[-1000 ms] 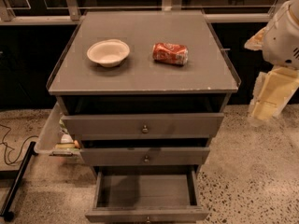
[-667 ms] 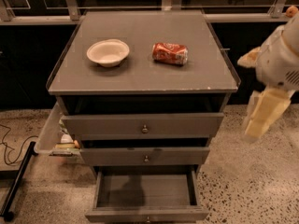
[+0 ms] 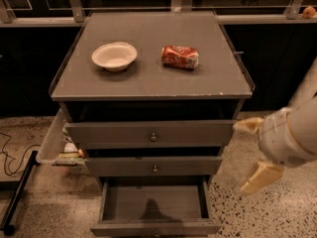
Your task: Close bottom drawer
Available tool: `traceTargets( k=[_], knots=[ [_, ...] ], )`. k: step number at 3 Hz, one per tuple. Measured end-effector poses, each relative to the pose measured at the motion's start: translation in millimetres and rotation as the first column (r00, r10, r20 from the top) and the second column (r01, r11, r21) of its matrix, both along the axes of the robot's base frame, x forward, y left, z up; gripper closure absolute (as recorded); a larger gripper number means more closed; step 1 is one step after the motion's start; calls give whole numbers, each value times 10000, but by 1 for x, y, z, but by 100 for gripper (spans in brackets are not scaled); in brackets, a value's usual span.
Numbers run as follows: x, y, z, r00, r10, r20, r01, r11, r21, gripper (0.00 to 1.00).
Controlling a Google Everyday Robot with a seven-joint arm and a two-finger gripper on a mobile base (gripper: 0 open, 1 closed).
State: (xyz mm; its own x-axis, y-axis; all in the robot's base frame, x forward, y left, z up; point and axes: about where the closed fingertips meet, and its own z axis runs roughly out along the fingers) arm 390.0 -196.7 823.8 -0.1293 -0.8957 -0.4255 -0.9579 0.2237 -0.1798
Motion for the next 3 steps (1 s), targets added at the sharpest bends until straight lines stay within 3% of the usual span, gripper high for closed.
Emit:
traceTargets(
  k=[1, 2, 3],
  knots=[
    [-9, 2, -57, 9997, 87, 212, -98, 9988, 487, 43],
    [-11, 5, -118, 9997, 30, -224, -12, 9969, 790, 66],
    [-10, 5, -123, 9997, -13, -248, 34, 9965, 830, 89]
  ],
)
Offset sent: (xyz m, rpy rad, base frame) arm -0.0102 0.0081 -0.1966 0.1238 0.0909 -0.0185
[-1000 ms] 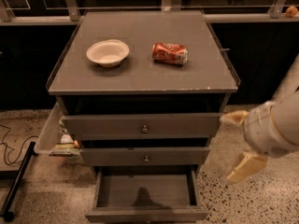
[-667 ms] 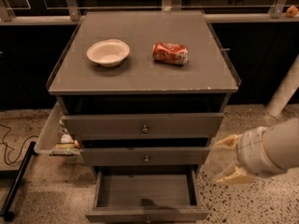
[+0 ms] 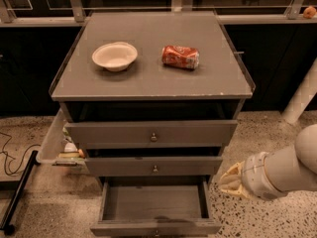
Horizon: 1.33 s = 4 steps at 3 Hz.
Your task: Close bottom drawer
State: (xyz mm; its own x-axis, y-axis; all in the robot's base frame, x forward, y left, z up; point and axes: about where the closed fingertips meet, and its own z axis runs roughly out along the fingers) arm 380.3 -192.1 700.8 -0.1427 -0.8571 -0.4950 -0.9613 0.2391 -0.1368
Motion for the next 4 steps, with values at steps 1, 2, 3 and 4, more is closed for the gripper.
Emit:
traceTargets(
  k=[1, 2, 3, 4],
  knots=[
    [0, 0, 0, 10000, -1, -4, 1, 10000, 2, 100],
    [0, 8, -47, 9977, -177, -661, 201, 9992, 355, 100],
    [5, 11, -129, 9881, -590, -1424, 682, 9958, 608, 100],
    [14, 7, -204, 9772, -1233, -1726, 1375, 9878, 728, 100]
  ],
)
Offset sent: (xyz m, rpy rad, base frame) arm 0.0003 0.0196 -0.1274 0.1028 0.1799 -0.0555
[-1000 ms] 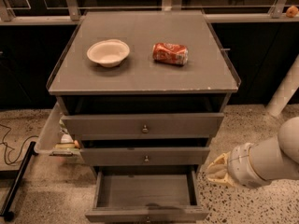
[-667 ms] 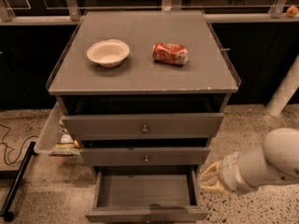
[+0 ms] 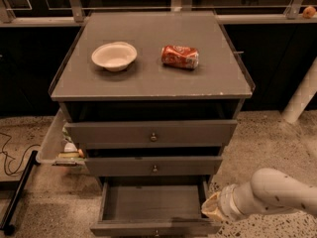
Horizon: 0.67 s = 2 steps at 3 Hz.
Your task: Close bottom drawer
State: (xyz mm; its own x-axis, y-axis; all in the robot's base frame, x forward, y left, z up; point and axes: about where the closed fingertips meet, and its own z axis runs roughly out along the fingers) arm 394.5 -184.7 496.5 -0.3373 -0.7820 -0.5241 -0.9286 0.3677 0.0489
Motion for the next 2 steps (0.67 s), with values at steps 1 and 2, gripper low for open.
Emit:
traceTargets(
  k=[1, 2],
  knots=[
    [5, -5, -60, 9984, -566, 20, 565, 9982, 174, 100],
    [9, -7, -103, 9966, -823, -67, 826, 9951, 544, 100]
  ],
)
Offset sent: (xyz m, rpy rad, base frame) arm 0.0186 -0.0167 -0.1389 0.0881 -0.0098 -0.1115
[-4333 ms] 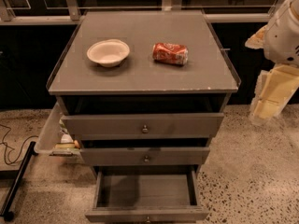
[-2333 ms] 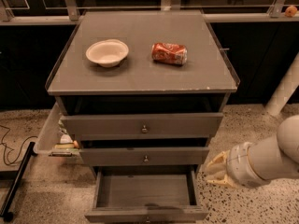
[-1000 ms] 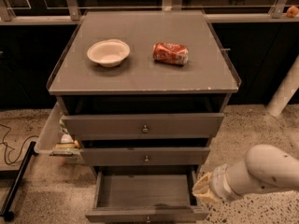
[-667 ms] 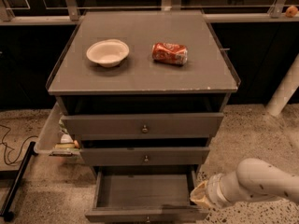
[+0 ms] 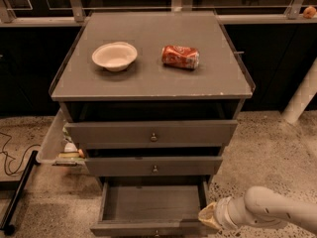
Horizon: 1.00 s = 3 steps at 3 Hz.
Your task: Close bottom drawer
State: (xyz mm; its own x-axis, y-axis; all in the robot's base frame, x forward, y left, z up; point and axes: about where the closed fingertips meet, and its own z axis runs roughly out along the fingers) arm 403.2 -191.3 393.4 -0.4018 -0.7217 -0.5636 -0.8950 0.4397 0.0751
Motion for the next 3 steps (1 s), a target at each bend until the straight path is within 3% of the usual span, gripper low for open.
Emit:
traceTargets(
  k=[2, 3],
  knots=[
    [-1, -1, -14, 9999, -109, -84, 110, 9999, 49, 100],
    [4, -6, -49, 9997, -235, 54, 235, 9996, 153, 100]
  ],
)
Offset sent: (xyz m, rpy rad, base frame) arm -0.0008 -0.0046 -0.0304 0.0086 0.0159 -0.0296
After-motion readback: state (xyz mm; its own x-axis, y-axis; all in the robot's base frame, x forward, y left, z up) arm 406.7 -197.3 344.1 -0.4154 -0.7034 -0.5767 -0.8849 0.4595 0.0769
